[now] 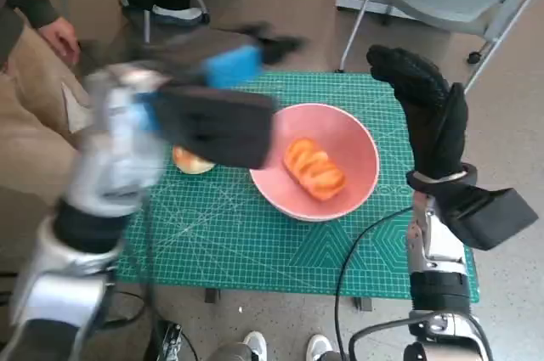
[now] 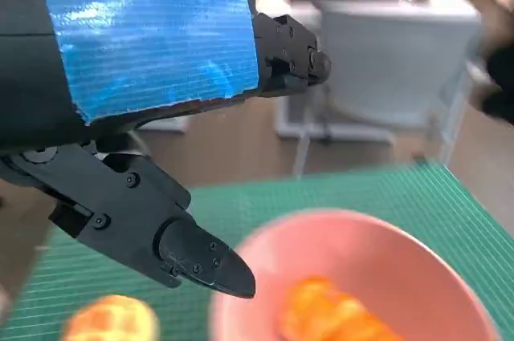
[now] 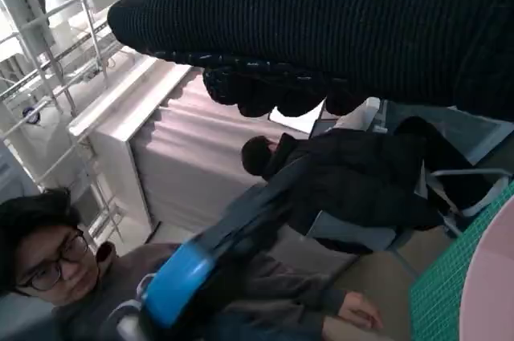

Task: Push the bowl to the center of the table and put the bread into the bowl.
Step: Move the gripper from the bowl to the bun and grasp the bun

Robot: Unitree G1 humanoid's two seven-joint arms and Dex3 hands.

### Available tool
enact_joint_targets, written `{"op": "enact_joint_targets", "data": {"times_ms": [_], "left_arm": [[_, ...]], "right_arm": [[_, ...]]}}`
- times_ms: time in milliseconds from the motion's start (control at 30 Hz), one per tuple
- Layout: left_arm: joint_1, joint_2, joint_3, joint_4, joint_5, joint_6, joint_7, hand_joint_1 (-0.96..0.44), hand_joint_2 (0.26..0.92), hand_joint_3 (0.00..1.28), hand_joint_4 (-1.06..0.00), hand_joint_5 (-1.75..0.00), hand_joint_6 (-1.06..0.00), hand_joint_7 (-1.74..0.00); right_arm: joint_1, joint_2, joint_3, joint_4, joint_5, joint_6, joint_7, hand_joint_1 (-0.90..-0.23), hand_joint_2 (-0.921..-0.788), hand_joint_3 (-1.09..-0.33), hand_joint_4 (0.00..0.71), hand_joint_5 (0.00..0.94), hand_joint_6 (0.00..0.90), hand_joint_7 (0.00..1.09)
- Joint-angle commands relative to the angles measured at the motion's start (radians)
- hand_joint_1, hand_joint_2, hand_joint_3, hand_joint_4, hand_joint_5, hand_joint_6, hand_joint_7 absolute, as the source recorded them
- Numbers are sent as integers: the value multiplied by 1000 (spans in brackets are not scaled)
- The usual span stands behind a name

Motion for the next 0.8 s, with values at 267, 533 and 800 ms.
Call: {"op": "enact_joint_targets", "data": {"times_ms": [267,533,800], "left_arm": [[169,121,40,-7,35,-32,91,-168,693,1,1,1,-169,-9],[194,123,-9,10,103,1,95,-87,692,1,1,1,-156,-1],[210,109,-28,16,117,10,103,-84,688,0,1,1,-151,0]], "right_arm": [[-21,11,0,66,17,-12,41,-701,-921,-820,167,0,-1,489],[-29,14,1,76,22,-10,55,-702,-921,-821,167,0,0,490],[-31,10,-2,77,31,-2,72,-712,-921,-820,166,0,-1,490]]}}
